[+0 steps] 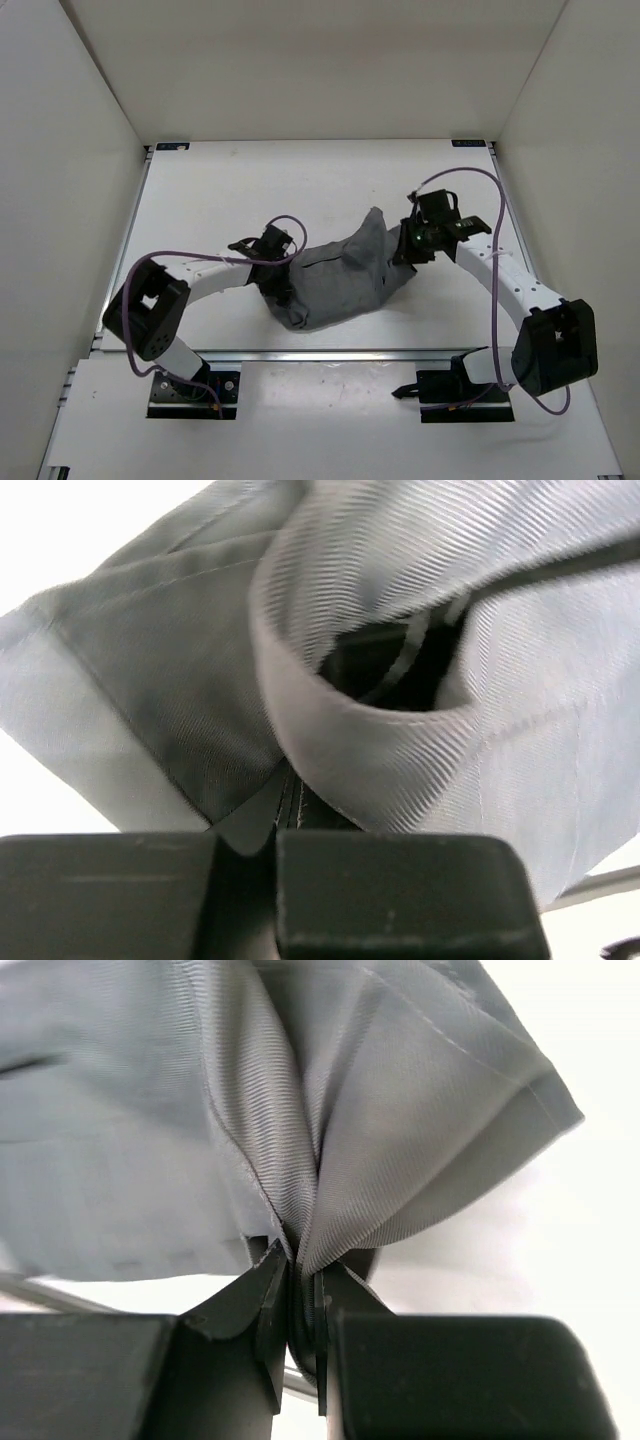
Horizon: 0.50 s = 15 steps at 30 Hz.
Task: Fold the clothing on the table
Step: Fold the skirt
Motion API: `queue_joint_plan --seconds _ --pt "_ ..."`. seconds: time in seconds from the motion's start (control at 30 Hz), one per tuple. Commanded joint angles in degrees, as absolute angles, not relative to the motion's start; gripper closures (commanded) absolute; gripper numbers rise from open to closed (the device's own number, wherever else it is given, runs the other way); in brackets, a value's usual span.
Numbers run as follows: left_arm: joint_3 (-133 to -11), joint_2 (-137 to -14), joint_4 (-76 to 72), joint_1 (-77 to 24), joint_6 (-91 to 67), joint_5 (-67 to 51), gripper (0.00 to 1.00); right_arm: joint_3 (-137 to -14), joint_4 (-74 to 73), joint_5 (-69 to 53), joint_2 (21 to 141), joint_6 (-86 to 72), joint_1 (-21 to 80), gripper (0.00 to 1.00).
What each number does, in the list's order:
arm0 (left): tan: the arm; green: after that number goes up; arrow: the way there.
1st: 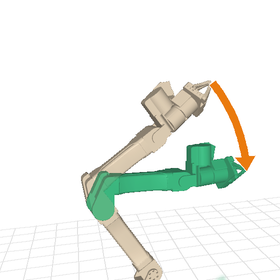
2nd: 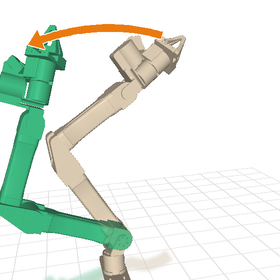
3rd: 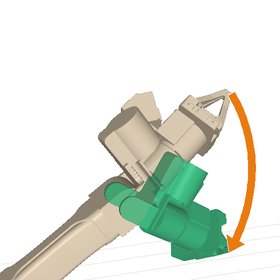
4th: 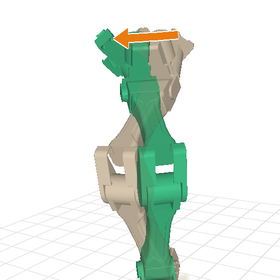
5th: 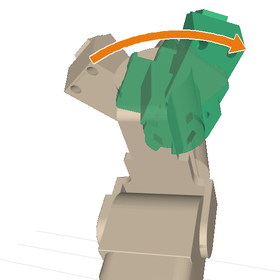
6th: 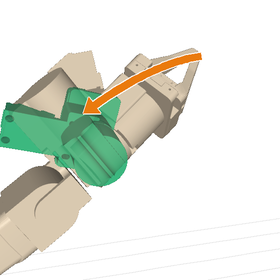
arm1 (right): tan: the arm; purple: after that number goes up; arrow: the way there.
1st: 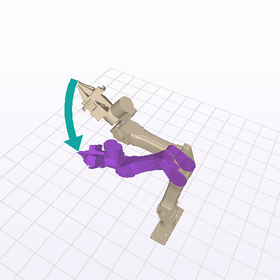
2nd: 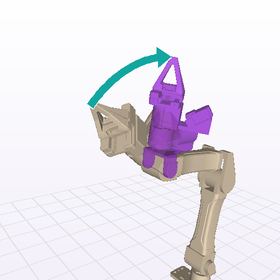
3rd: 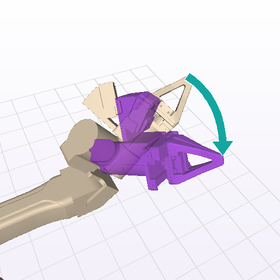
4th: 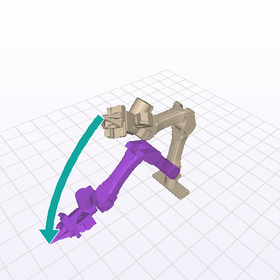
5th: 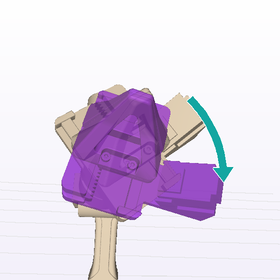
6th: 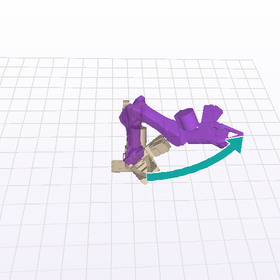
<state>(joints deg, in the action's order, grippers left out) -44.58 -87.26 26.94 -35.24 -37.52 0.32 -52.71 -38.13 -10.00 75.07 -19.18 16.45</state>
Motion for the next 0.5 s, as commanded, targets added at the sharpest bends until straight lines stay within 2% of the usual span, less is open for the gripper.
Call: queue_joint_plan --seconds 0.0,0.2,0.47 --pt "-47.8 -92.9 23.0 -37.5 -37.4 -3.3 1.00 -60.6 -37.1 -12.6 75.8 -18.5 20.4 1.00" --pt "-53.3 -98.8 20.8 -38.6 -36.8 -5.1 1.00 -66.7 -34.0 -15.7 78.7 -23.6 28.6 0.99" --pt "-62.0 -105.7 20.8 -38.1 -34.3 -7.3 1.00 -65.1 -25.3 -19.0 83.6 -29.3 37.3 1.00"
